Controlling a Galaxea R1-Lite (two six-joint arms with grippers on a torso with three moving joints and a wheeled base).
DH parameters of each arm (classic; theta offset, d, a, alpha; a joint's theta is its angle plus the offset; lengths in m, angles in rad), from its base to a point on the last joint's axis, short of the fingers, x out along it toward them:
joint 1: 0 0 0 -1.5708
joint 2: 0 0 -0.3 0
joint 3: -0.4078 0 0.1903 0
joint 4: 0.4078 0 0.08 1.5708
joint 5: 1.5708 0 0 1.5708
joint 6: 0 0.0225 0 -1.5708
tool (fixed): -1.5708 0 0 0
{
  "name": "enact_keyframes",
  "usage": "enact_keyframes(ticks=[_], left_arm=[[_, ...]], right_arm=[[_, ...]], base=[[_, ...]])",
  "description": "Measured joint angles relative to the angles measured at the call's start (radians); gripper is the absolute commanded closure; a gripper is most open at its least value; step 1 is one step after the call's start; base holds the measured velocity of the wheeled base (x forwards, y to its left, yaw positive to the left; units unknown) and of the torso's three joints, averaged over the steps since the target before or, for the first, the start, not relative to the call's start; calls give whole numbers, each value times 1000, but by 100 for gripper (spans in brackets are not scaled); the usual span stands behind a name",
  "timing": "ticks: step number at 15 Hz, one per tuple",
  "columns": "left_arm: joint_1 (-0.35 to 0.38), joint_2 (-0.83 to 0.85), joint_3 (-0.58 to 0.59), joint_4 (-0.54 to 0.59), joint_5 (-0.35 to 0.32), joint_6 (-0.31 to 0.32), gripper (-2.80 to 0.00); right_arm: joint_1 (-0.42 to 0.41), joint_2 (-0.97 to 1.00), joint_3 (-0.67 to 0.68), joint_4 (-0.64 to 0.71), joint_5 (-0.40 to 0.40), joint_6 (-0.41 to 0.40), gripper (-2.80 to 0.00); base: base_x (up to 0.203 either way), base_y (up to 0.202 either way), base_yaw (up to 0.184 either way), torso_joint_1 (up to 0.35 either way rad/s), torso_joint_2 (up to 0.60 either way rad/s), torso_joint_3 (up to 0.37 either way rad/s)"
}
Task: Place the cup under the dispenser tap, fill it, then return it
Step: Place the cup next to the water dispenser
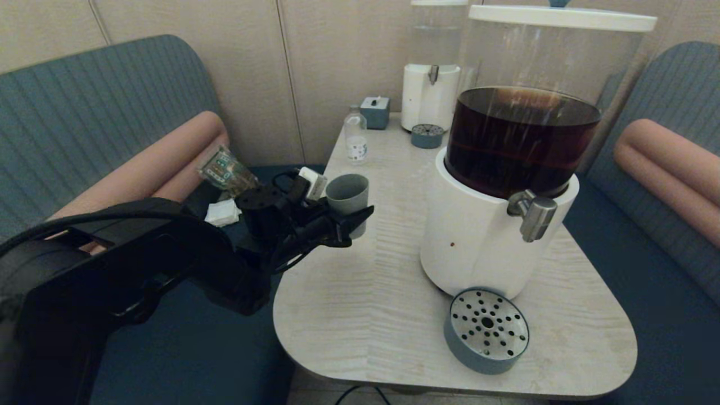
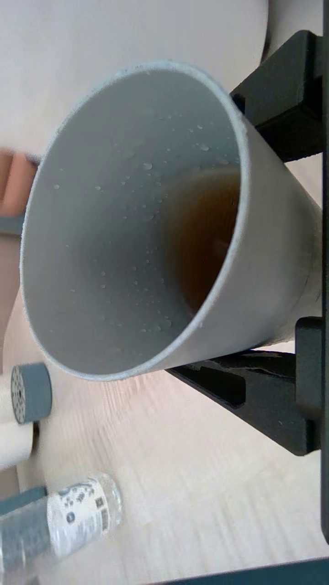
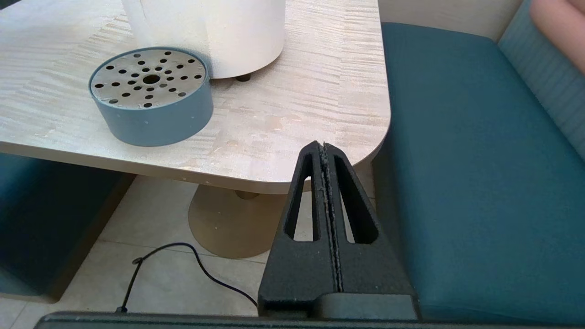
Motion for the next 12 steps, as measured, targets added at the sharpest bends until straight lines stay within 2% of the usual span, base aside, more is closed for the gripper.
enact_keyframes(ticks=[4, 12], left_arm=[[46, 110, -106, -1, 1, -2, 0], [56, 248, -206, -7, -5, -6, 0]], right_arm=[[0, 0, 0, 0, 0, 0, 0], [0, 0, 0, 0, 0, 0, 0]], base=[[0, 0, 0, 0, 0, 0], [0, 0, 0, 0, 0, 0]])
